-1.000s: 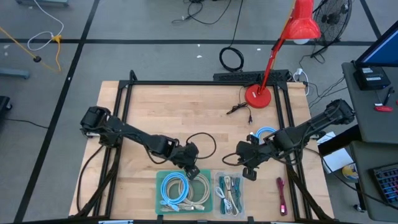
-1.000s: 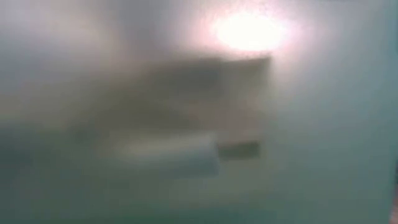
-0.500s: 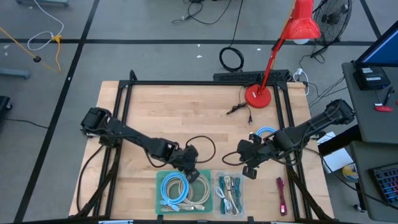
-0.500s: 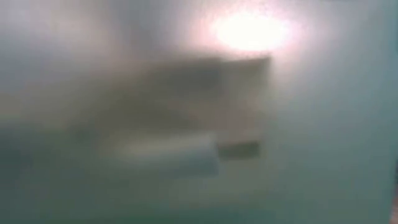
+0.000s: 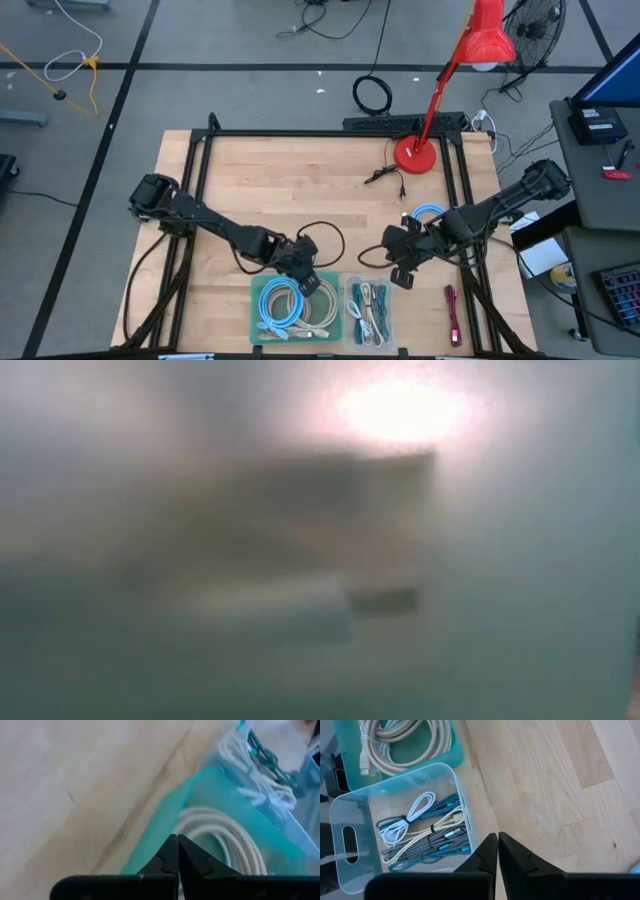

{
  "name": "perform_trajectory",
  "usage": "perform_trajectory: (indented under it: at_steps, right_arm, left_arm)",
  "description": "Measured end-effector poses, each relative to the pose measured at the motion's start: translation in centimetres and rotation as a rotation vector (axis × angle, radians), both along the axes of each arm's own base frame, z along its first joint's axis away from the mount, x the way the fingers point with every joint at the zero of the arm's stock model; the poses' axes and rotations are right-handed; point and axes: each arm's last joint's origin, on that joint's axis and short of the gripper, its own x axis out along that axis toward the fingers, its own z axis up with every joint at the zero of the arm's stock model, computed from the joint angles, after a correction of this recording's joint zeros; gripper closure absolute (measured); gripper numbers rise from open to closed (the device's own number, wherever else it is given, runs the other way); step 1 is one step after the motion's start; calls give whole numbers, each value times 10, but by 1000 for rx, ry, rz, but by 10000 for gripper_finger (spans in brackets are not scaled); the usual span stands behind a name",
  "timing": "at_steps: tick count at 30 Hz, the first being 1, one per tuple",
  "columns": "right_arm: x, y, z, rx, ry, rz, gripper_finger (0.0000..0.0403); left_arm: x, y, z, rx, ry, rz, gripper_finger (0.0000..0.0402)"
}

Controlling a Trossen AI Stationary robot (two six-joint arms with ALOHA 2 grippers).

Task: Pick & Place USB Port
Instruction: Adjust the bins

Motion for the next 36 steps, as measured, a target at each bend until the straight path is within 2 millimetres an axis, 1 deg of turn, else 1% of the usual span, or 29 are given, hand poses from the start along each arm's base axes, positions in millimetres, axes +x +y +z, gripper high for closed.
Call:
perform_trajectory:
  at_steps: [5, 8, 12, 15, 18, 23, 27, 31, 33, 36]
  right_arm:
    - [0, 0, 0, -2, -1, -1, 397]
    - [0, 0, 0, -2, -1, 0, 397]
    - [0, 0, -2, -3, 1, 1, 397]
    - [-1, 0, -5, -4, 14, -6, 397]
    - [-2, -1, -8, -2, 23, -10, 397]
    - [-3, -1, -13, -4, 37, -14, 397]
    - [-3, -1, -15, -7, 45, -13, 397]
    - [-3, -1, -16, -5, 47, -12, 397]
    - [-3, -1, -15, 4, 46, -8, 397]
    - [-3, -1, -15, 19, 52, -8, 397]
  left_arm:
    - [5, 9, 1, 16, -23, 27, 401]
    - [9, 11, -11, 23, 8, 1, 401]
    - [12, 8, -23, 7, 41, -32, 402]
    - [15, 6, -36, -7, 71, -49, 402]
    - [16, 3, -41, -30, 77, -64, 402]
    - [17, 4, -42, -22, 73, -48, 402]
    - [19, 13, -40, -12, 69, -34, 402]
    - [18, 23, -32, 3, 67, -21, 402]
    - [10, 28, -25, 19, 117, -22, 402]
    - [-10, 34, -9, 62, 219, -32, 402]
